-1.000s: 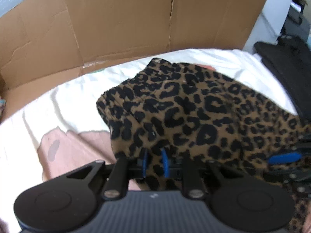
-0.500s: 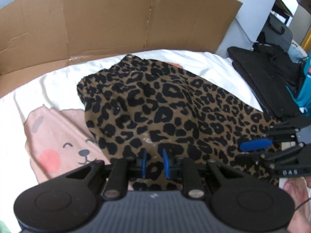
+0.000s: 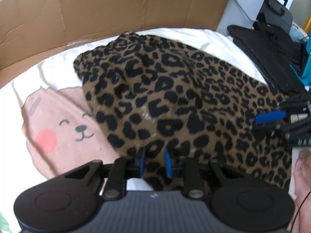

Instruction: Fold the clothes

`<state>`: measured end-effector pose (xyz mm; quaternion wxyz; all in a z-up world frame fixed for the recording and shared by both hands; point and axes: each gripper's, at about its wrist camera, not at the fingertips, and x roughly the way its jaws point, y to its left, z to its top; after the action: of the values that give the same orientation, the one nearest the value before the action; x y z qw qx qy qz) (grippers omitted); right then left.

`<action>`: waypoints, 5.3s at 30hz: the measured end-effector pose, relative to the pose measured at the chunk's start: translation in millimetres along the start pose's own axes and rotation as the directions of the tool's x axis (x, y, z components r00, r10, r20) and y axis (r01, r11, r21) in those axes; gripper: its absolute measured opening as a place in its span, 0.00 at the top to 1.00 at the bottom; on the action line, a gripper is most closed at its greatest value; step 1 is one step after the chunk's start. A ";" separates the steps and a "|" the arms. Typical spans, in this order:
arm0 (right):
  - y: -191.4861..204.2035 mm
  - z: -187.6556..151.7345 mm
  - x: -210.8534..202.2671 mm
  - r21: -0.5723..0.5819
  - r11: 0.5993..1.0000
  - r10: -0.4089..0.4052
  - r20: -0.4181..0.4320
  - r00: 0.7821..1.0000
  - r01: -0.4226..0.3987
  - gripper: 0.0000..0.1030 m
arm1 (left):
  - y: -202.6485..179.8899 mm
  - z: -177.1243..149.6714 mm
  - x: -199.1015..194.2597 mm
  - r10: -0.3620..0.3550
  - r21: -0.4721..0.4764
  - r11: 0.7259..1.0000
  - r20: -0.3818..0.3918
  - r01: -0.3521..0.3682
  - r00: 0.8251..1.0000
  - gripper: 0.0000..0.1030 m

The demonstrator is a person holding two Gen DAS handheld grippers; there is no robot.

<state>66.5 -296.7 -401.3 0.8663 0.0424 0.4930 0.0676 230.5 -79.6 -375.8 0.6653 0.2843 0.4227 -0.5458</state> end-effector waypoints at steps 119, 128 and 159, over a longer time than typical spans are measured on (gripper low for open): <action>-71.4 -33.0 -25.6 0.091 0.967 -0.236 -0.013 0.972 0.236 0.83 | -13.4 -163.6 -19.7 -0.634 -0.710 0.570 -0.059 0.414 0.771 0.93; -68.9 -33.5 -49.0 0.047 0.969 -0.246 0.061 0.967 0.243 0.65 | -17.9 -140.3 -28.5 -0.601 -0.607 0.685 -0.159 0.403 0.783 0.94; -117.9 -13.5 -35.8 0.182 0.983 0.010 -0.100 0.995 0.008 0.94 | 4.4 -109.6 -64.2 -0.540 -0.561 0.746 -0.192 0.360 0.819 0.94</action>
<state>45.7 -418.8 -394.4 0.8329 0.1184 0.5400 0.0247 204.2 44.8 -372.9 0.4771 0.0800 0.7148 -0.5051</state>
